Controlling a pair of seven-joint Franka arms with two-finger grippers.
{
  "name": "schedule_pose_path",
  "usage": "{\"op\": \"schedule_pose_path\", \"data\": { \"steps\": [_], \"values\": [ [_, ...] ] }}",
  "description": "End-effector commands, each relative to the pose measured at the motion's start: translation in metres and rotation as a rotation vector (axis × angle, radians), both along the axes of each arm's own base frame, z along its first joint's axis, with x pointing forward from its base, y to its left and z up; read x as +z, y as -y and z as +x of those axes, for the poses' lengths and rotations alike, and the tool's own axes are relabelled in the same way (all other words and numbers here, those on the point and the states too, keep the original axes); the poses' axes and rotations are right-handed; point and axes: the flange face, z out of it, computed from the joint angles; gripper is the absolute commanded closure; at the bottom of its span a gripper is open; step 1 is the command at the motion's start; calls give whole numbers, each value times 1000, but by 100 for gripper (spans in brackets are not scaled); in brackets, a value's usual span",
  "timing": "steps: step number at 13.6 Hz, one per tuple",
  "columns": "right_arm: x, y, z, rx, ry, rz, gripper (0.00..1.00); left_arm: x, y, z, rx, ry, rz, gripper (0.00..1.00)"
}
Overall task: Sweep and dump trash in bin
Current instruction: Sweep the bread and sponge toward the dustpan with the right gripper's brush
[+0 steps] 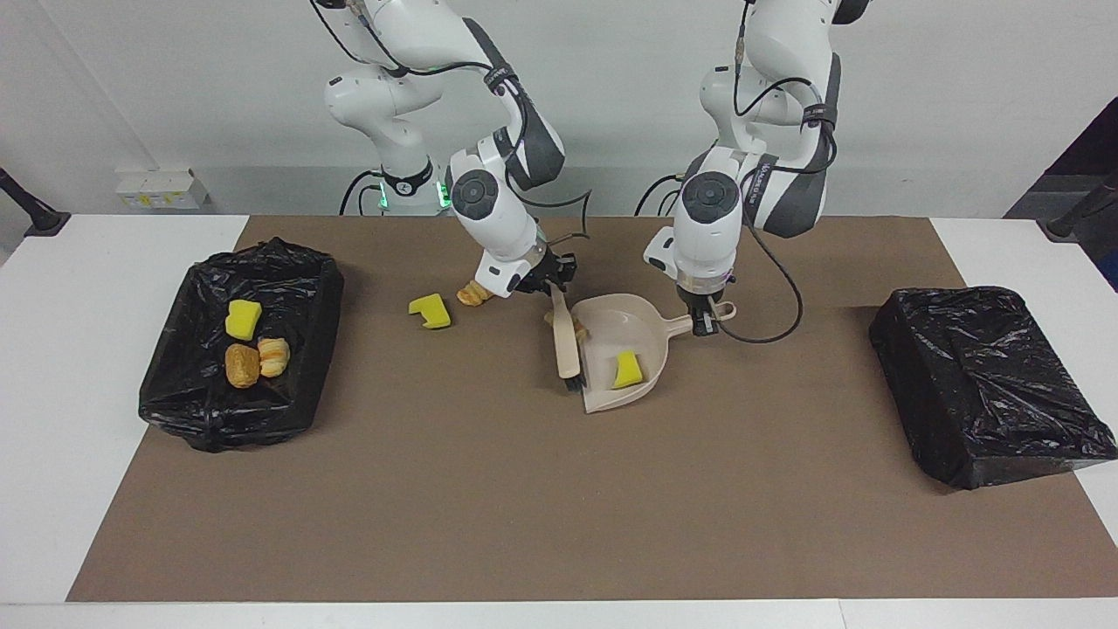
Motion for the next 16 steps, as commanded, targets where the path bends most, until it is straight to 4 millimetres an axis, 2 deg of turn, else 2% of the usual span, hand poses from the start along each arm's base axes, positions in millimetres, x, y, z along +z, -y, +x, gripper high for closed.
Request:
{"op": "schedule_pose_path", "data": {
  "steps": [1, 3, 4, 6, 7, 9, 11, 13, 14, 16],
  "values": [
    [19, -8, 2, -36, -10, 99, 100, -1, 3, -15, -44, 20, 0, 100],
    [58, 8, -1, -32, -22, 128, 100, -1, 3, -15, -47, 20, 0, 100],
    [76, 24, 2, -51, -32, 141, 100, -1, 3, -15, -52, 18, 0, 100],
    [102, 47, 3, -61, -61, 156, 100, -1, 3, -16, -81, 9, 0, 100],
    [108, 60, 4, -64, -72, 148, 100, -1, 3, -17, -89, 3, 3, 100],
    [105, 98, 4, -71, -134, 104, 100, 0, 12, -27, -141, -5, 6, 100],
    [94, 134, 1, -32, -155, -34, 100, -2, 17, -40, -161, -11, 12, 100],
    [82, 181, -5, -2, -145, -190, 100, -4, 21, -55, -177, -17, 21, 100],
    [78, 200, -9, 16, -143, -246, 100, -3, 21, -57, -174, -17, 23, 100],
    [66, 225, -32, 70, -129, -378, 100, -3, 25, -60, -180, -18, 26, 100]
  ]
}}
